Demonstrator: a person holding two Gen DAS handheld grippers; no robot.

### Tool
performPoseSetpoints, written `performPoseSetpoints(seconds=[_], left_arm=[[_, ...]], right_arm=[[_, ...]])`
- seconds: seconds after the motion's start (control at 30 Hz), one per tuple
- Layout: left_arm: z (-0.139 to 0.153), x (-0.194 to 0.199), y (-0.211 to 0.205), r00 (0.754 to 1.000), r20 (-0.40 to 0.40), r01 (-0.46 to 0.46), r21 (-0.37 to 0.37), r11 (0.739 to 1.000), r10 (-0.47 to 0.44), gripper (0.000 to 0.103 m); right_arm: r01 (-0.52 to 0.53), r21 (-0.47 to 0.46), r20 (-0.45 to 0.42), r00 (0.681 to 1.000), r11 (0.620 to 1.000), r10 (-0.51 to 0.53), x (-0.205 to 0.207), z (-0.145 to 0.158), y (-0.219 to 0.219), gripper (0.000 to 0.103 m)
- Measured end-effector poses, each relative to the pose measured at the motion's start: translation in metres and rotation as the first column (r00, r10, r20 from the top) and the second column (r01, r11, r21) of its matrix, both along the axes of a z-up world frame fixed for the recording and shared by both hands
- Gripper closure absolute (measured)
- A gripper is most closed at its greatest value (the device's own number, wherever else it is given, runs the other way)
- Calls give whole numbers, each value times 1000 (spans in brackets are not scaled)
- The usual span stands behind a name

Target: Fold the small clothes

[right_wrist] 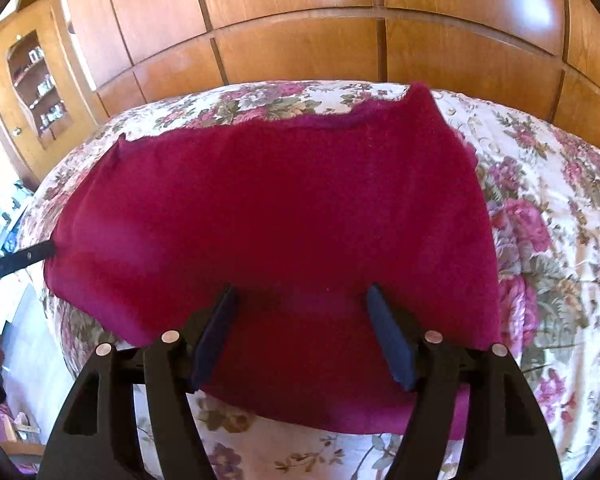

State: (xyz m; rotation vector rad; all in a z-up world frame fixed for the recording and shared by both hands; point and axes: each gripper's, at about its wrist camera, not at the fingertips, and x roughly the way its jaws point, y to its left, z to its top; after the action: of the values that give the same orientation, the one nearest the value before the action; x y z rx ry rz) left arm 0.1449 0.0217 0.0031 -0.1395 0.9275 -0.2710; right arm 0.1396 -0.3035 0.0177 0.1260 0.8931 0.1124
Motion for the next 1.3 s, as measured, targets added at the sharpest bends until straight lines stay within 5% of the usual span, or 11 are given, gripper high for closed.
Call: performPoseSetpoints(seconds=[0.03, 0.07, 0.33, 0.53, 0.73, 0.93, 0.97, 1.03, 1.13, 1.3], left_arm=[[1, 0, 0, 1000, 8, -6, 4, 1000, 6, 56], [1, 0, 1, 1000, 17, -18, 4, 1000, 18, 53], [15, 2, 38, 994, 49, -98, -62, 993, 101, 53], [21, 29, 64, 988, 53, -139, -72, 988, 143, 53], [17, 85, 62, 994, -19, -114, -169, 979, 112, 53], [2, 155, 29, 994, -97, -73, -184, 980, 55, 53], [-1, 165, 22, 994, -104, -56, -175, 983, 38, 53], [-8, 182, 5, 993, -109, -46, -96, 994, 35, 83], [-25, 196, -9, 992, -52, -110, 99, 989, 116, 83], [-45, 207, 6, 976, -93, -194, 28, 981, 196, 81]], right_arm=[[7, 5, 17, 1000, 1000, -7, 2, 5, 0, 30], [15, 9, 32, 999, 1000, -15, 4, 11, 0, 30], [74, 18, 63, 995, 997, -75, 56, 25, 6, 18], [121, -54, -3, 993, 991, -121, 105, -4, -2, 16], [116, -57, 23, 993, 992, -115, 108, -25, -13, 11], [111, -75, 44, 993, 991, -108, 109, -28, -7, 6], [108, -69, 47, 993, 992, -105, 109, -29, -8, 5], [104, -57, 53, 993, 993, -101, 109, -30, -9, 4], [105, -19, 65, 993, 994, -103, 108, -32, -14, 4], [101, -16, 68, 993, 995, -100, 111, -34, -13, 3]])
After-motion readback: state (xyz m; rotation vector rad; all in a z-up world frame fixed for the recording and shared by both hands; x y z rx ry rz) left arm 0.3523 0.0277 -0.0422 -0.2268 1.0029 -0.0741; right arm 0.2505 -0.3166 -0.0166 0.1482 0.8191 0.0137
